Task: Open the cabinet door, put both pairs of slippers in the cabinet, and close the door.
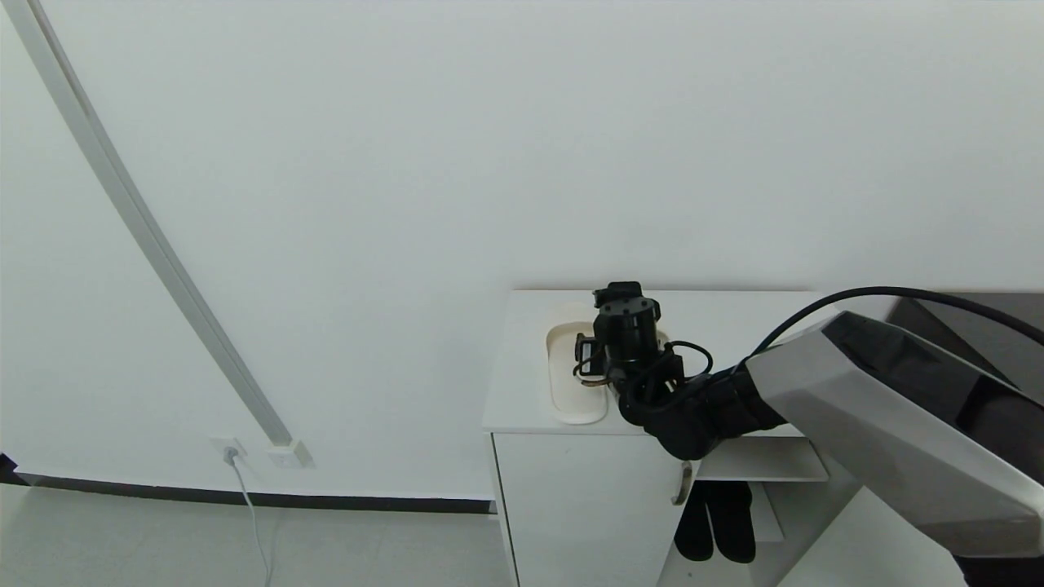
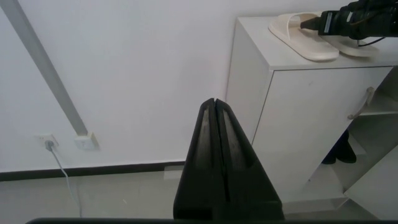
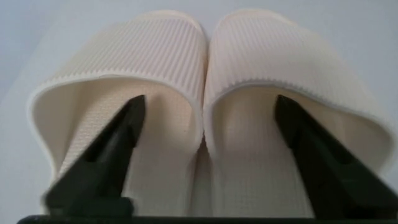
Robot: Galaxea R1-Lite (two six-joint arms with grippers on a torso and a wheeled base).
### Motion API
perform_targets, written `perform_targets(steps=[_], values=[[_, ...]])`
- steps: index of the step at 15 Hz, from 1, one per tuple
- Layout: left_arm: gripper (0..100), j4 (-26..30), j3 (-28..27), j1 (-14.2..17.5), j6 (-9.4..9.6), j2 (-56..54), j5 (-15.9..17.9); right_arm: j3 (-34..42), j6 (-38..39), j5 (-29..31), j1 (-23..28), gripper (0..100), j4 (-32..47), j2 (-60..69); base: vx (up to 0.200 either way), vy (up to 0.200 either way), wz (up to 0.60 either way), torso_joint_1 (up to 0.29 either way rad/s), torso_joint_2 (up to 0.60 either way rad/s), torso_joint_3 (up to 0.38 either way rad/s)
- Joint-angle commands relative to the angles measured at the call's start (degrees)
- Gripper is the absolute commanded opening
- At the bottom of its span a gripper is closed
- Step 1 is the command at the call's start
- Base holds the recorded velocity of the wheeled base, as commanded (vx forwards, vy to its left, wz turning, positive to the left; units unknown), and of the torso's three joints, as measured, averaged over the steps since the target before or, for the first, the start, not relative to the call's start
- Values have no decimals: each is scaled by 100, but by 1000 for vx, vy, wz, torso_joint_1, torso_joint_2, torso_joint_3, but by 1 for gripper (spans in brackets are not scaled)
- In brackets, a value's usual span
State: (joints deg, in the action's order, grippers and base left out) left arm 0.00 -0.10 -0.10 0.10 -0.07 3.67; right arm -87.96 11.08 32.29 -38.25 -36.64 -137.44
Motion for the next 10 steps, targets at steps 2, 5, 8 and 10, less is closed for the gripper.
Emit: perform_targets(steps=[2, 5, 8, 10], values=[[0, 0, 1, 1, -1, 7, 2, -37, -1, -4, -7, 0, -1, -64, 0, 0, 0, 0, 0, 0], [0, 0, 1, 1, -1, 7, -7, -29, -9, 5, -7, 0, -1, -64, 0, 0, 0, 0, 0, 0], [0, 0, 1, 1, -1, 7, 2, 24, -1, 14, -7, 0, -27, -20, 0, 0, 0, 0, 0, 0], [0, 0, -8, 1, -10, 7, 2, 191, -1, 14, -33, 0, -80, 217, 0, 0, 0, 0, 0, 0]])
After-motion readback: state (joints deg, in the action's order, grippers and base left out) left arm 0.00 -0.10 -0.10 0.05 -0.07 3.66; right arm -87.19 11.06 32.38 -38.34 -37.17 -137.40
